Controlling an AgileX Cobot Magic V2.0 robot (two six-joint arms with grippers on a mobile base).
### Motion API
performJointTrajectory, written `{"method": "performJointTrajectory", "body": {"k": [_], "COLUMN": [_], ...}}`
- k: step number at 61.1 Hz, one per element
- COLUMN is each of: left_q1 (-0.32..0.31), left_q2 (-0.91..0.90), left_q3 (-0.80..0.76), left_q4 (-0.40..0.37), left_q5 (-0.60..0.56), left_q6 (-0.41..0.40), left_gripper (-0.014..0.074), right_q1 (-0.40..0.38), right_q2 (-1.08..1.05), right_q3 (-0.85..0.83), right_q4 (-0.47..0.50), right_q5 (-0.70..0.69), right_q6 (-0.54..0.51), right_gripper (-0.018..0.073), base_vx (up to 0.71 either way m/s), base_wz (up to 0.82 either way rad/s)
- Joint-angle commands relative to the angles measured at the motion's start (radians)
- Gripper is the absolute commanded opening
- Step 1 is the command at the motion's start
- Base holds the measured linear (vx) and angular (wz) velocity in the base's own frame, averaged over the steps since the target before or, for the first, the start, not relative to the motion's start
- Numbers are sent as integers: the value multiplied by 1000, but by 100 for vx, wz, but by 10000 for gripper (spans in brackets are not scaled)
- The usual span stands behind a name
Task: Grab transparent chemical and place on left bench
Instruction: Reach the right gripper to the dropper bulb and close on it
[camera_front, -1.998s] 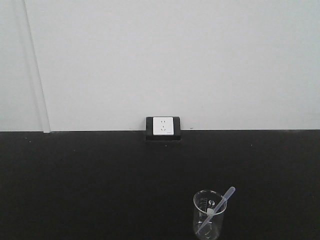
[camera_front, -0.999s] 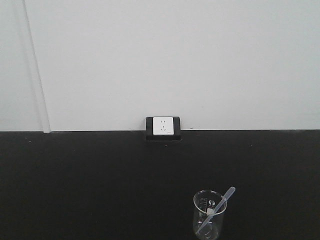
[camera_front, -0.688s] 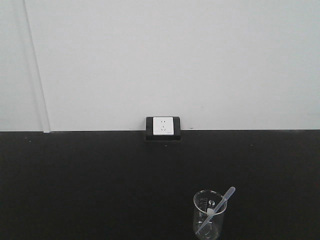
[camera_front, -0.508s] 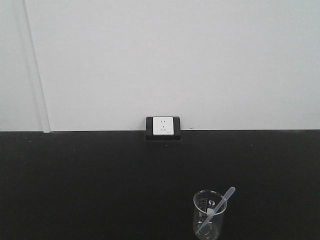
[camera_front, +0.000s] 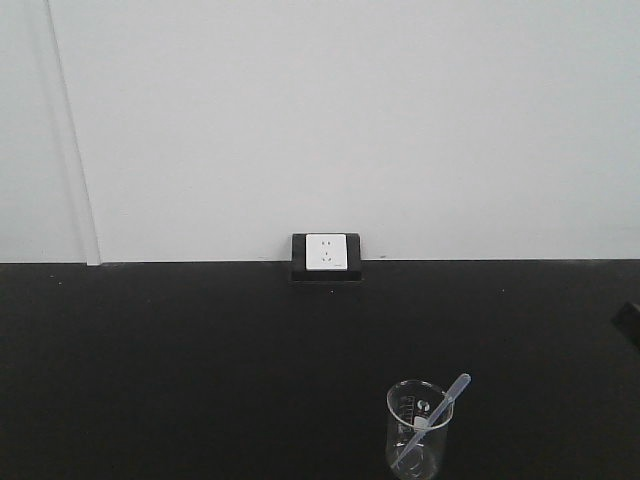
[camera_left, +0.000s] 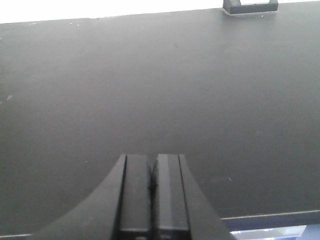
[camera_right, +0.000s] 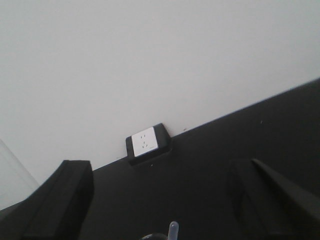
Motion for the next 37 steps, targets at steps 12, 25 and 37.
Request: {"method": "performJointTrajectory", "body": {"k": [12, 25, 37], "left_q1": [-2, -2, -2], "left_q2": [-19, -19, -19], "left_q3": [16, 16, 16], "left_q4": [-1, -1, -1], "left_q5": [-78, -78, -78], "left_q6": [-8, -8, -8], "left_gripper": [-3, -3, -3], "right_q1": [-4, -4, 0], "right_q2": [361, 657, 825], "right_q3": [-92, -245, -347], "right_q4": [-137, -231, -318], "right_q5": [-375, -492, -519], "right_q6": [283, 320, 383], "right_gripper": [532, 509, 509], "base_vx": [0, 0, 0], "base_wz": [0, 0, 0]}}
